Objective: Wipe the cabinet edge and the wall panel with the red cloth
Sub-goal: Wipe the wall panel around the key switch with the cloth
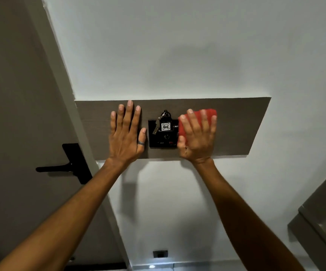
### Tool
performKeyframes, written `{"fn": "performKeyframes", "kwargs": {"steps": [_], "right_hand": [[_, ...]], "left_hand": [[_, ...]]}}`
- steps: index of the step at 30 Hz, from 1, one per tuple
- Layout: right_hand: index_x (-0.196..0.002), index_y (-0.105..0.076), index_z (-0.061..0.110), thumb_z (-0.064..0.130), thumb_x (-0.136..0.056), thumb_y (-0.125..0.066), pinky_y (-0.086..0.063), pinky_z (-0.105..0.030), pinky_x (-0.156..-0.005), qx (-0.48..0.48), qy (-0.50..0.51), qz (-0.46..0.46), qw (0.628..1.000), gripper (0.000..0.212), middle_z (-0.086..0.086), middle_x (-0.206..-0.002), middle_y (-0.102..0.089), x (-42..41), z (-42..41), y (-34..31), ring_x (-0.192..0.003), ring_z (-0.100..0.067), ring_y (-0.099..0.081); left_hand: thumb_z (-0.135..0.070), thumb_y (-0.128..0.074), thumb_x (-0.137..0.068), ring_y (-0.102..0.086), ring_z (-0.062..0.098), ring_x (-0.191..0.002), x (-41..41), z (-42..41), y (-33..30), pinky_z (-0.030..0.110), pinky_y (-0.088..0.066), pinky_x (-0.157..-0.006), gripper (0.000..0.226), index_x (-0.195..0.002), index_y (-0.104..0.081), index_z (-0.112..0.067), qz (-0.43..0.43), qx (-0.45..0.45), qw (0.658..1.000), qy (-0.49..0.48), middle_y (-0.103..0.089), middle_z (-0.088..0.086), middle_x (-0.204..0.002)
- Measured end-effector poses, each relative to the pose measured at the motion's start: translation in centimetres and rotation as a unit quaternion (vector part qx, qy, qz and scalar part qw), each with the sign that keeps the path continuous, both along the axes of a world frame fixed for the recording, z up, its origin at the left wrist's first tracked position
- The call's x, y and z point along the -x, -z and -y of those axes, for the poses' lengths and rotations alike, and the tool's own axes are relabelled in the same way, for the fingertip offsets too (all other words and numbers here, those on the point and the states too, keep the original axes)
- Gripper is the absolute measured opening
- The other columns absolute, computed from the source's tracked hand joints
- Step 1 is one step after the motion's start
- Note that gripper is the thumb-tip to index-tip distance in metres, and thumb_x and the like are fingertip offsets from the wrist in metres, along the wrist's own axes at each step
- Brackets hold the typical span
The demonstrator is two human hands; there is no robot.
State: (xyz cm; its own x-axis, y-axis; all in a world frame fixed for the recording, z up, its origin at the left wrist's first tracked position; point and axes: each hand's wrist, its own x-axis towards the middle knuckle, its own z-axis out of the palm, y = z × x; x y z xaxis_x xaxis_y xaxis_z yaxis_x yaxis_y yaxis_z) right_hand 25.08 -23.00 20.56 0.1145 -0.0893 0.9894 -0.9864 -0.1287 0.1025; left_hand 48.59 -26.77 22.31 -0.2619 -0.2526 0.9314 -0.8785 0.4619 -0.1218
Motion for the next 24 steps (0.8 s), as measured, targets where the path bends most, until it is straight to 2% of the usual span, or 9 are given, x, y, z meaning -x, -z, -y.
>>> {"fn": "performKeyframes", "kwargs": {"steps": [3, 4, 7, 9, 12, 15, 18, 21, 24], "right_hand": [[-0.152, -0.05, 0.019, 0.039, -0.104, -0.042, -0.013, -0.055, -0.133, 0.025, 0.001, 0.094, 0.995, 0.053, -0.011, -0.154, -0.054, -1.3, 0.4, 1.1, -0.152, -0.04, -0.035], [-0.154, -0.048, 0.019, 0.039, -0.104, -0.042, -0.012, -0.055, -0.133, 0.014, -0.012, 0.082, 0.996, 0.054, -0.009, -0.156, -0.05, -1.3, 0.5, 1.4, -0.154, -0.038, -0.032], [-0.156, -0.045, 0.019, 0.04, -0.103, -0.045, -0.013, -0.054, -0.133, 0.004, -0.027, -0.056, 0.998, 0.057, -0.004, -0.162, -0.044, 1.8, 0.3, 1.1, -0.156, -0.034, -0.032], [-0.157, -0.044, 0.02, 0.041, -0.102, -0.047, -0.014, -0.054, -0.133, 0.012, -0.013, -0.079, 0.997, 0.059, -0.002, -0.164, -0.042, 3.4, 0.7, 0.4, -0.156, -0.032, -0.034], [-0.158, -0.041, 0.021, 0.045, -0.103, -0.047, -0.012, -0.057, -0.132, 0.026, 0.017, 0.036, 0.999, 0.06, -0.007, -0.162, -0.043, 1.5, 1.1, 1.2, -0.158, -0.032, -0.028], [-0.154, -0.043, 0.017, 0.046, -0.105, -0.044, -0.017, -0.061, -0.13, 0.036, 0.042, 0.149, 0.987, 0.057, -0.017, -0.158, -0.046, -0.1, 0.8, 2.5, -0.154, -0.04, -0.032], [-0.146, -0.052, 0.014, 0.034, -0.102, -0.051, -0.027, -0.061, -0.126, 0.05, 0.049, 0.146, 0.987, 0.048, -0.019, -0.148, -0.058, 0.1, 0.0, 2.4, -0.144, -0.043, -0.045], [-0.135, -0.061, 0.016, 0.008, -0.085, -0.064, -0.041, -0.055, -0.114, 0.062, 0.06, 0.125, 0.988, 0.051, -0.011, -0.134, -0.07, 1.3, -1.4, 2.4, -0.134, -0.033, -0.057], [-0.134, -0.061, 0.011, -0.007, -0.081, -0.064, -0.046, -0.057, -0.111, 0.057, -0.007, 0.147, 0.987, 0.055, -0.011, -0.133, -0.07, 1.7, -3.0, 2.3, -0.131, -0.031, -0.061]], "left_hand": [[-0.035, -0.036, -0.105, 0.008, 0.022, -0.159, 0.4, 0.8, 0.5, 0.046, 0.001, -0.129, 0.067, -0.162, -0.012, -0.01, -0.01, 0.027, 1.0, -0.01, 0.01, 0.001, -0.171], [-0.034, -0.036, -0.104, 0.008, 0.022, -0.159, 0.8, 0.9, 0.6, 0.047, 0.001, -0.129, 0.066, -0.161, -0.014, -0.009, -0.021, 0.036, 0.999, -0.015, 0.009, 0.001, -0.172], [-0.033, -0.035, -0.104, 0.006, 0.023, -0.159, 1.7, 1.1, 0.7, 0.049, 0.0, -0.129, 0.064, -0.159, -0.018, -0.004, -0.057, 0.053, 0.997, -0.017, -0.007, 0.006, -0.169], [-0.033, -0.033, -0.105, 0.005, 0.023, -0.159, 1.9, 1.3, 1.0, 0.049, 0.0, -0.129, 0.064, -0.16, -0.016, -0.005, -0.058, 0.061, 0.996, -0.013, -0.007, 0.005, -0.169], [-0.033, -0.032, -0.105, 0.005, 0.023, -0.159, 1.7, 1.6, 1.1, 0.048, 0.001, -0.13, 0.064, -0.162, -0.012, -0.01, -0.053, 0.069, 0.996, -0.008, 0.004, 0.0, -0.172], [-0.033, -0.033, -0.105, 0.006, 0.022, -0.159, 1.6, 1.5, 1.1, 0.048, 0.001, -0.13, 0.064, -0.162, -0.014, -0.009, -0.048, 0.071, 0.996, -0.003, 0.006, -0.001, -0.172], [-0.033, -0.035, -0.105, 0.007, 0.021, -0.159, 1.4, 1.4, 1.0, 0.047, 0.002, -0.13, 0.064, -0.161, -0.019, -0.007, -0.047, 0.065, 0.997, -0.008, 0.008, -0.002, -0.172], [-0.033, -0.036, -0.105, 0.006, 0.021, -0.159, 1.3, 1.2, 1.0, 0.047, 0.001, -0.129, 0.062, -0.159, -0.025, -0.007, -0.046, 0.058, 0.997, -0.006, 0.005, 0.0, -0.172], [-0.031, -0.038, -0.104, 0.006, 0.021, -0.159, 1.3, 1.1, 1.0, 0.047, 0.0, -0.129, 0.061, -0.158, -0.029, -0.005, -0.047, 0.062, 0.997, -0.012, -0.003, 0.003, -0.17]]}}
